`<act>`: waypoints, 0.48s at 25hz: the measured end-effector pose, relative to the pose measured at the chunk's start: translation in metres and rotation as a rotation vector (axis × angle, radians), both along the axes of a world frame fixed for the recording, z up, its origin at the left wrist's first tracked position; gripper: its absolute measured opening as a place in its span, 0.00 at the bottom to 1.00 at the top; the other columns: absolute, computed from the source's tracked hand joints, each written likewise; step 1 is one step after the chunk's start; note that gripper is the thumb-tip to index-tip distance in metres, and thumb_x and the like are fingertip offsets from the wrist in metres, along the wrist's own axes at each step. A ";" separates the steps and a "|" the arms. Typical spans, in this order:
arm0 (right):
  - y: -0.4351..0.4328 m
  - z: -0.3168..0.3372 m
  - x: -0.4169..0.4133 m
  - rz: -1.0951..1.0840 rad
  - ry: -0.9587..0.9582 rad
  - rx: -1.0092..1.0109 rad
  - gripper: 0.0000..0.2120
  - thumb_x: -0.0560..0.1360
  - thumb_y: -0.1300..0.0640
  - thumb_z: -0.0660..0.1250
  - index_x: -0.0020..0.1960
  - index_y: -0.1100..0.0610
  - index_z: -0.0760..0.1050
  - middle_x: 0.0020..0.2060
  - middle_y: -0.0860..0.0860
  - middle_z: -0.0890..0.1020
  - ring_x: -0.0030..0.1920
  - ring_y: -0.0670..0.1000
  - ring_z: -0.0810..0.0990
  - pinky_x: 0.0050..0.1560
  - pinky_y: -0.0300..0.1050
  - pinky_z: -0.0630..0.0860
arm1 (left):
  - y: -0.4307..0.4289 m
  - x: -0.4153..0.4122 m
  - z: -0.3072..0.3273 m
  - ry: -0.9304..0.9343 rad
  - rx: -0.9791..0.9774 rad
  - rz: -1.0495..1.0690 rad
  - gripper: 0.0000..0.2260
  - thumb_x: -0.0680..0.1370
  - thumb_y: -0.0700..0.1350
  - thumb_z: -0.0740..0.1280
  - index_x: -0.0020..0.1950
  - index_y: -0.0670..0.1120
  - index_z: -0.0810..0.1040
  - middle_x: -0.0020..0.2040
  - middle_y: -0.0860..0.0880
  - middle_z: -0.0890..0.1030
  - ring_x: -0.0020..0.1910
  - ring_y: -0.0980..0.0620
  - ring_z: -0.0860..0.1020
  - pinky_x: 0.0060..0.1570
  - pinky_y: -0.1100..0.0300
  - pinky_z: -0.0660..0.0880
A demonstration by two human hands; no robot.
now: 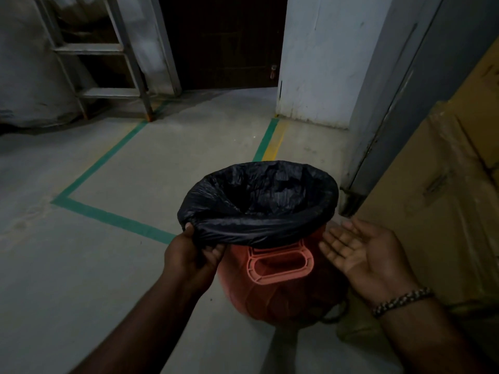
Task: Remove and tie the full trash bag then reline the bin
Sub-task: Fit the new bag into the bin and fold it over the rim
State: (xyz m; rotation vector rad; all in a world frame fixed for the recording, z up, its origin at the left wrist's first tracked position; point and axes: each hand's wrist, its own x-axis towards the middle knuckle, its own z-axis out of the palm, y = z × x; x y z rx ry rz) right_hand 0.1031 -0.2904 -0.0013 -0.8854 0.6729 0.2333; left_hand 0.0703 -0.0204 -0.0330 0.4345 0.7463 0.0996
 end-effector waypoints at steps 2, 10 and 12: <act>0.005 0.007 -0.002 0.023 -0.014 0.043 0.09 0.82 0.55 0.65 0.56 0.60 0.77 0.52 0.59 0.84 0.57 0.59 0.82 0.59 0.58 0.78 | -0.011 -0.002 0.003 -0.032 -0.005 -0.034 0.15 0.86 0.49 0.55 0.59 0.42 0.77 0.44 0.42 0.87 0.38 0.45 0.87 0.30 0.51 0.82; 0.003 -0.007 0.003 0.014 0.013 0.016 0.19 0.79 0.63 0.69 0.69 0.63 0.75 0.62 0.60 0.82 0.61 0.58 0.82 0.60 0.54 0.80 | -0.015 -0.009 0.001 0.092 0.123 -0.163 0.10 0.85 0.40 0.58 0.59 0.40 0.77 0.42 0.42 0.87 0.35 0.45 0.86 0.33 0.51 0.83; 0.000 -0.010 0.005 0.022 0.020 -0.027 0.21 0.78 0.65 0.68 0.71 0.63 0.74 0.63 0.60 0.81 0.61 0.59 0.81 0.58 0.54 0.81 | -0.013 -0.012 0.000 0.162 0.187 -0.187 0.06 0.83 0.37 0.61 0.56 0.38 0.77 0.41 0.41 0.86 0.37 0.44 0.86 0.41 0.49 0.82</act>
